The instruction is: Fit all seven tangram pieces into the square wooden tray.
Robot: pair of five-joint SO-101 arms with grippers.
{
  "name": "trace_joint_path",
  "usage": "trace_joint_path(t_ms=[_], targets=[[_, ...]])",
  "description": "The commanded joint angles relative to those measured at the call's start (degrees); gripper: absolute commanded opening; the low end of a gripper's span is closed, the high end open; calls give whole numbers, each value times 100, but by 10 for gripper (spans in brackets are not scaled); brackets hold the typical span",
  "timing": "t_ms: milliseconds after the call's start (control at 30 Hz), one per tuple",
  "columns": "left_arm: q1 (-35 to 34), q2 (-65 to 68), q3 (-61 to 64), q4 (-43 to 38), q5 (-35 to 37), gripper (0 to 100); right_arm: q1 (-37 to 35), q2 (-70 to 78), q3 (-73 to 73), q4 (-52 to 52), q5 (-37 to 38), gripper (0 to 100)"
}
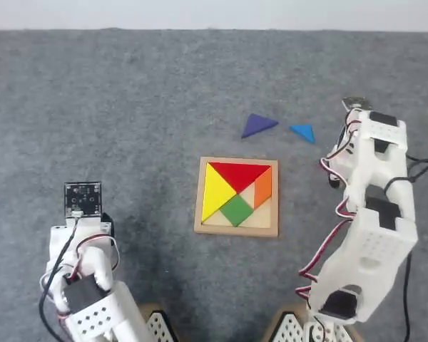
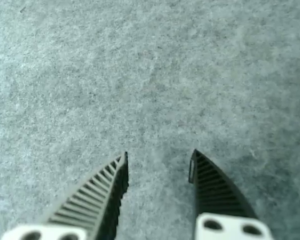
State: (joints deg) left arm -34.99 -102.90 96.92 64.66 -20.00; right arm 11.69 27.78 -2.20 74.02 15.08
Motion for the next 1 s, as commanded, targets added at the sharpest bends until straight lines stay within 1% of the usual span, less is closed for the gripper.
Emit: trace_joint_path(t_ms=[0, 133, 333, 567, 767, 900, 967], targets=[[44, -79, -48, 0, 9, 192, -4, -110, -299, 92, 26, 57], [35, -79, -48, 0, 9, 192, 92, -154, -316, 75, 70, 58], [44, -79, -48, 0, 9, 192, 338, -215, -448, -242, 53, 58], [44, -79, -48, 0, 18, 192, 338, -1024, -431, -259, 105, 58], [44, -79, -48, 0, 18, 192, 312, -1297, -457, -295, 1231, 61], [44, -79, -48, 0, 18, 192, 224, -1209, -404, -892, 1301, 64], [44, -79, -48, 0, 18, 192, 189, -980, -404, -1156, 1407, 87]])
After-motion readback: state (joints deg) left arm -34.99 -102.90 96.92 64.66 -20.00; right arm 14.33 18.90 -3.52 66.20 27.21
